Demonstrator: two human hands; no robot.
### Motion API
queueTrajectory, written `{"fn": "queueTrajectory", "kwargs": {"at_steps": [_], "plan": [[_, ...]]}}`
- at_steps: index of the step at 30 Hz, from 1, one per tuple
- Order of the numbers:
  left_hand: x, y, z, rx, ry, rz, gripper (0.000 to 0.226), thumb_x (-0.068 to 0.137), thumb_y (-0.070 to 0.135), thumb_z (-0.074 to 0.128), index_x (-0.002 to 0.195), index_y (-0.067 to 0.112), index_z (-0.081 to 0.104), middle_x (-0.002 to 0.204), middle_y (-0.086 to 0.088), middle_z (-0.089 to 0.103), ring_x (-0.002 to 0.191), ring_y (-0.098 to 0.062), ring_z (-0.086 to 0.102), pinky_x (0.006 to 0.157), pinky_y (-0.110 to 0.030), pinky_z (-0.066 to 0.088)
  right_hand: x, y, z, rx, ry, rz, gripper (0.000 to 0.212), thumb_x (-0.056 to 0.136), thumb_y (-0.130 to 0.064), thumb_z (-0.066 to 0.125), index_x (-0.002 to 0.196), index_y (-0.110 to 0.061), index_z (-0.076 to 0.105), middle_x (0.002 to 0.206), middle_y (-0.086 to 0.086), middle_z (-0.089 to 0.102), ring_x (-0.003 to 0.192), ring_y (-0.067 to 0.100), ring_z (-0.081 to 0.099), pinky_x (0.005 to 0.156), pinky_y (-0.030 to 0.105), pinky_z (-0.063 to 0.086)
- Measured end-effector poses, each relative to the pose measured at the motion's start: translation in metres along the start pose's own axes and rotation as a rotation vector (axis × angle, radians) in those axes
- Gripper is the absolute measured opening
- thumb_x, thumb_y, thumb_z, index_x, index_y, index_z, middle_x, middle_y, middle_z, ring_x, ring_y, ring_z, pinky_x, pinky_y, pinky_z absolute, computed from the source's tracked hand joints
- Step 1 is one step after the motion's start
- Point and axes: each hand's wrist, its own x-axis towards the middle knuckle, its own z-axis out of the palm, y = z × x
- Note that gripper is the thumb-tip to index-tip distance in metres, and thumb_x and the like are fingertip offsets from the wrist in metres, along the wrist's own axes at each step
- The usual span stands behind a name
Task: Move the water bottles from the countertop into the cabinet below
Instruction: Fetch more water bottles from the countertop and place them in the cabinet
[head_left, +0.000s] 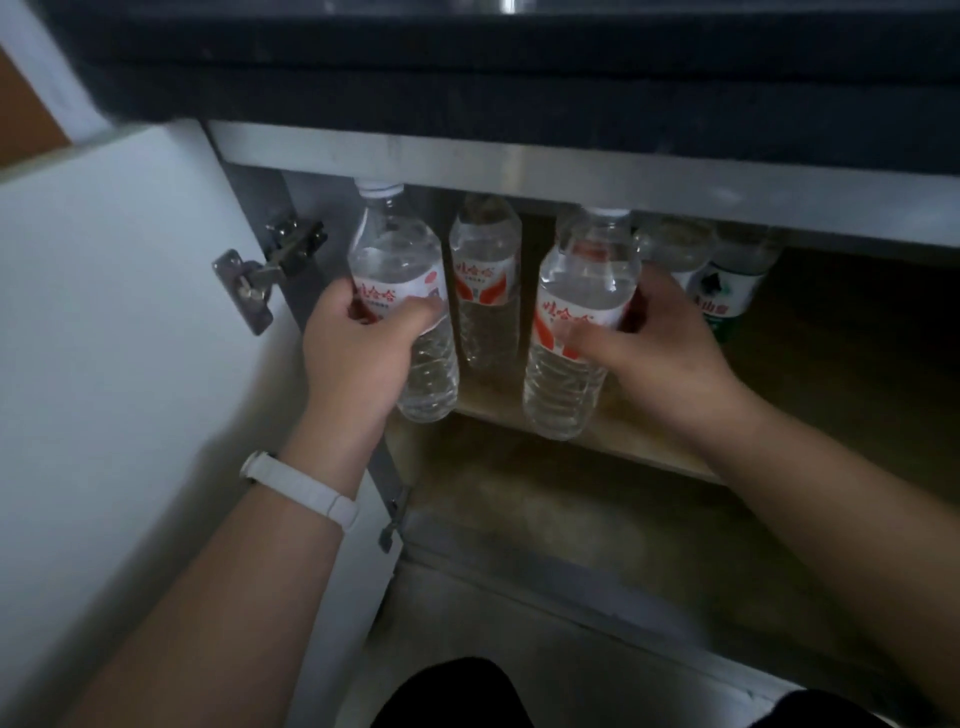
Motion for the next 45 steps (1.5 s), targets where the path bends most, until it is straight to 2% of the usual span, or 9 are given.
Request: {"fn": "queueTrajectory", "kwargs": {"at_steps": [8,13,19,23,27,34,37,42,45], "plan": [[0.029,-0.010,0.020,-0.029,0.049,0.034,0.030,0.077,0.031,0.085,0.104,0.033,0.069,0.094,0.017,0.076,0.087,0.001,0.071,0.081,-0.029,0.059,0.037,0.005,0.012,-0.052,0.052,-0.020,0.065,0.071,-0.042,0.082,0.128,-0.029,0.054,0.113,-0.015,0.066,0.099,-0.004,0.061,0.079,0.019,0.050],[0.042,-0.019,0.027,0.003,0.062,0.042,0.033,0.080,0.031,0.083,0.110,0.032,0.068,0.098,0.017,0.074,0.087,0.006,0.069,0.074,-0.017,0.054,0.041,0.014,0.022,-0.043,0.064,-0.061,0.058,0.079,-0.027,0.080,0.129,-0.027,0.050,0.096,-0.026,0.059,0.079,-0.028,0.053,0.062,-0.003,0.041],[0.056,-0.028,0.031,0.114,0.079,0.080,0.045,0.079,0.040,0.081,0.119,0.029,0.066,0.106,0.013,0.073,0.096,-0.001,0.068,0.076,-0.017,0.051,0.045,0.024,0.024,-0.066,0.086,-0.069,0.061,0.080,-0.036,0.078,0.133,-0.031,0.049,0.104,-0.027,0.060,0.089,-0.025,0.054,0.069,0.000,0.044],[0.053,-0.035,0.032,0.189,0.100,0.123,0.056,0.077,0.048,0.080,0.125,0.028,0.060,0.119,0.008,0.068,0.107,-0.011,0.066,0.091,-0.036,0.057,0.042,0.029,0.025,-0.127,0.105,-0.050,0.057,0.081,-0.040,0.076,0.130,-0.033,0.048,0.096,-0.032,0.054,0.078,-0.033,0.045,0.061,-0.005,0.038],[0.042,-0.034,0.031,0.228,0.074,0.134,0.049,0.084,0.040,0.078,0.126,0.028,0.055,0.121,0.011,0.064,0.110,-0.010,0.063,0.090,-0.030,0.052,0.038,0.031,0.024,-0.103,0.093,-0.023,0.057,0.083,-0.038,0.075,0.132,-0.032,0.047,0.098,-0.030,0.054,0.078,-0.027,0.048,0.059,-0.001,0.040],[0.005,-0.034,0.018,0.220,0.002,0.165,0.044,0.092,0.027,0.070,0.106,0.060,0.044,0.097,0.032,0.059,0.085,0.028,0.052,0.077,-0.017,0.043,0.019,0.035,0.010,-0.116,0.057,-0.037,0.059,0.085,-0.044,0.070,0.137,-0.036,0.043,0.108,-0.034,0.048,0.094,-0.017,0.045,0.071,0.006,0.033],[-0.010,-0.042,0.013,0.250,0.012,0.200,0.054,0.091,0.027,0.071,0.126,0.057,0.043,0.105,0.043,0.050,0.094,0.035,0.043,0.083,-0.011,0.038,0.008,0.041,0.003,-0.166,0.041,-0.044,0.054,0.085,-0.047,0.069,0.133,-0.036,0.047,0.119,-0.027,0.053,0.109,-0.006,0.051,0.085,0.015,0.043],[-0.026,-0.059,0.009,0.393,-0.035,0.215,0.050,0.089,0.041,0.067,0.137,0.040,0.050,0.134,0.018,0.058,0.124,-0.003,0.055,0.104,-0.042,0.050,-0.011,0.053,-0.009,-0.379,0.016,-0.012,0.058,0.088,-0.052,0.062,0.140,-0.033,0.043,0.129,-0.015,0.053,0.117,0.008,0.053,0.086,0.024,0.044],[-0.040,-0.060,0.010,0.562,-0.140,0.235,0.057,0.091,0.040,0.064,0.145,0.030,0.048,0.146,0.004,0.052,0.132,-0.018,0.050,0.107,-0.043,0.046,-0.025,0.052,-0.018,-0.651,-0.041,-0.121,0.059,0.091,-0.057,0.053,0.143,-0.032,0.040,0.137,-0.006,0.052,0.119,0.015,0.053,0.088,0.033,0.049]]}}
